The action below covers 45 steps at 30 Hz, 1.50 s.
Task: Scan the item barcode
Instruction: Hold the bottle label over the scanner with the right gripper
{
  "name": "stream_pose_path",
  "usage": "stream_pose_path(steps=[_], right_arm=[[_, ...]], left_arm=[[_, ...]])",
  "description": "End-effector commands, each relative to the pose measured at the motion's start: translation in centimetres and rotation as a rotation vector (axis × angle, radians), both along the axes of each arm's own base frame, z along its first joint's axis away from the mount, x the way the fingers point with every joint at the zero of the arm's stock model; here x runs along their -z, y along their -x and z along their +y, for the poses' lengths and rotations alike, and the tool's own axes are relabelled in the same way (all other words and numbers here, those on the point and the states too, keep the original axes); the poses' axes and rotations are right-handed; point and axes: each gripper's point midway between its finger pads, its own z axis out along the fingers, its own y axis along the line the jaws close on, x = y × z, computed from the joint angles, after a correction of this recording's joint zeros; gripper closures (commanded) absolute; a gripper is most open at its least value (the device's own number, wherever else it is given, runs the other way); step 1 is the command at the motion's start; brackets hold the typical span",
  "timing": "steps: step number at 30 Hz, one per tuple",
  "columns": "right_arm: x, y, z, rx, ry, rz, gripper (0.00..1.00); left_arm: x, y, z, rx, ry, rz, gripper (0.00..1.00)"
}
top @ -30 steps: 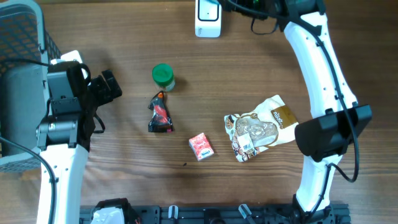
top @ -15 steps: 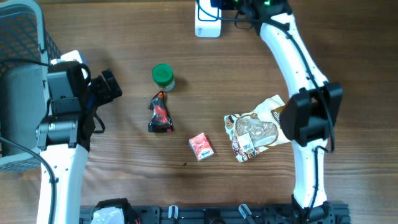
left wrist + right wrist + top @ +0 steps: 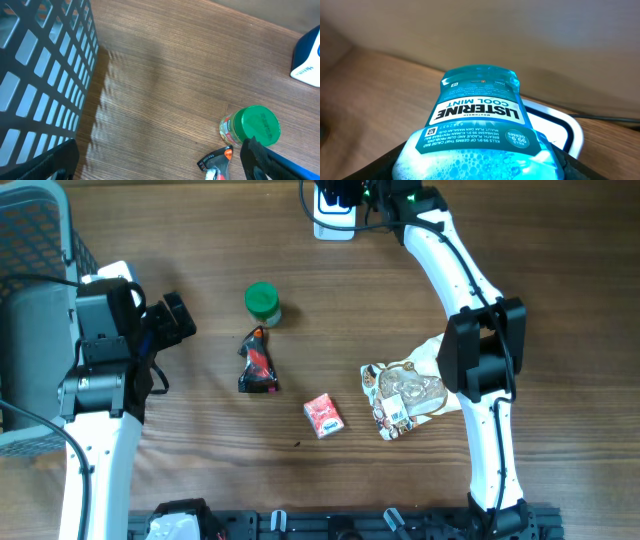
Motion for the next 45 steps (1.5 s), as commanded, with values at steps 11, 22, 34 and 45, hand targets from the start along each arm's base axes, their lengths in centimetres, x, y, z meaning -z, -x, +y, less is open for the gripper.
stream_pose_path(steps=[11,22,34,45], right_arm=[[0.9,2.3,-0.9,-0.375,-0.099,-0.046,0.36],[0.3,4.2,-1.3,-0.579,-0.132,-0.162,0.33],[0.7,4.3,-1.4,-0.66,-0.013,-0.327,0.4],[1.6,2.6,-1.3,-0.619,0.009,-0.373,0.4]], left_arm=[[-0.2,-0.2,-0.3,0.005,0.015,-0.006,0.0],[-0.2,-0.2,-0.3,0.005,0.015,-0.006,0.0],[-0.2,-0.2,-0.3,0.006,0.015,-0.006,0.0],[-0.2,-0.2,-0.3,0.005,0.015,-0.006,0.0]])
